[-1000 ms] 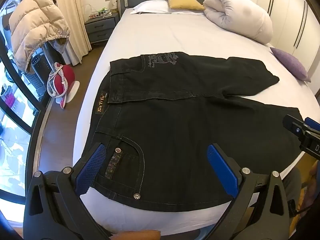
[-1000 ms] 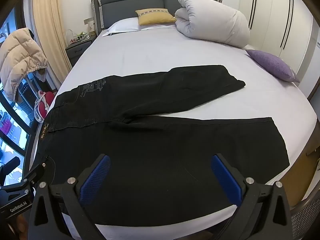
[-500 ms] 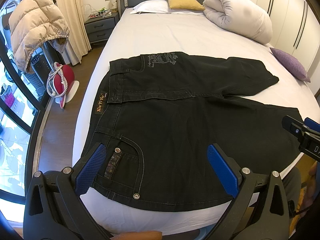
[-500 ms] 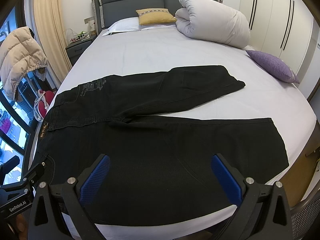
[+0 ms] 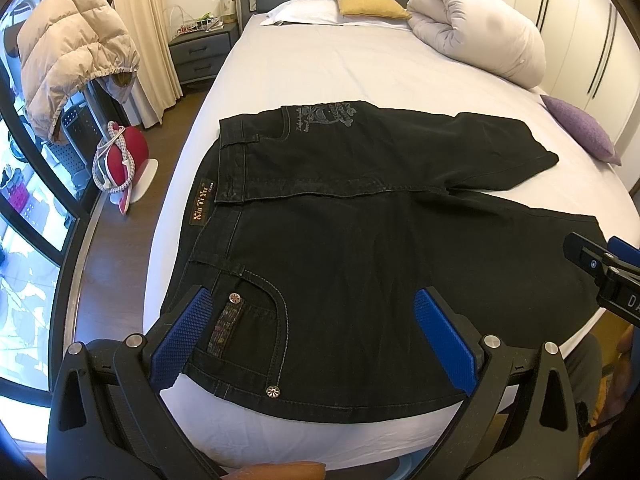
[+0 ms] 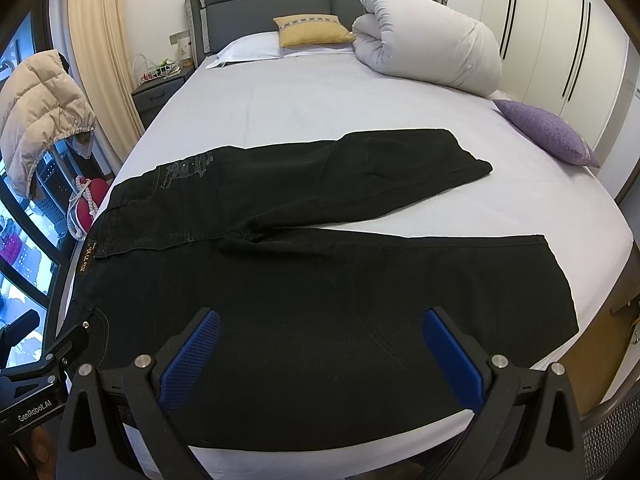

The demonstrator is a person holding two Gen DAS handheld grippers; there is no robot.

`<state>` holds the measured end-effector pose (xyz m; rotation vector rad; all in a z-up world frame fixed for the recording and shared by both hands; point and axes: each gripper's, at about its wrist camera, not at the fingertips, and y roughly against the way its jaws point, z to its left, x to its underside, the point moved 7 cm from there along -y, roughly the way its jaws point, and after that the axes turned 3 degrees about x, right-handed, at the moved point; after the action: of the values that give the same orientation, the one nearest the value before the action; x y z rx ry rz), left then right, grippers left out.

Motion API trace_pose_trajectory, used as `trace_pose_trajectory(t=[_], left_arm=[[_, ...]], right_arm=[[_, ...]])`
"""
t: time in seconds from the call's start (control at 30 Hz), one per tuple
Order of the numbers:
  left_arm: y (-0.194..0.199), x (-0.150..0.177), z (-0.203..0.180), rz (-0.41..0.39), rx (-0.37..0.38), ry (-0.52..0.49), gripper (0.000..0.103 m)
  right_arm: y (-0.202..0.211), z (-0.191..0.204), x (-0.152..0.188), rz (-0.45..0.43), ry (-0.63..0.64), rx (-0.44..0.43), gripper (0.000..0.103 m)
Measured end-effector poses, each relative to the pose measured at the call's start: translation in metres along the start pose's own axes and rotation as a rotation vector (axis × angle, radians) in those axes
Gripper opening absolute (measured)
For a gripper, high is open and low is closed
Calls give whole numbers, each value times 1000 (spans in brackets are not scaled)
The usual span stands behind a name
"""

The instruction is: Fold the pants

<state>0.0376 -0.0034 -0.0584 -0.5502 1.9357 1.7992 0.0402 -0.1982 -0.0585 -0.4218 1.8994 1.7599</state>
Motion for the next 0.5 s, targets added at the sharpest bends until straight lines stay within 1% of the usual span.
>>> trace_pose_trajectory(t=[0.5], left_arm=[[-1,2,1,2,2,1,103]], right_arm=[[-6,5,8,7,2,-1,103]])
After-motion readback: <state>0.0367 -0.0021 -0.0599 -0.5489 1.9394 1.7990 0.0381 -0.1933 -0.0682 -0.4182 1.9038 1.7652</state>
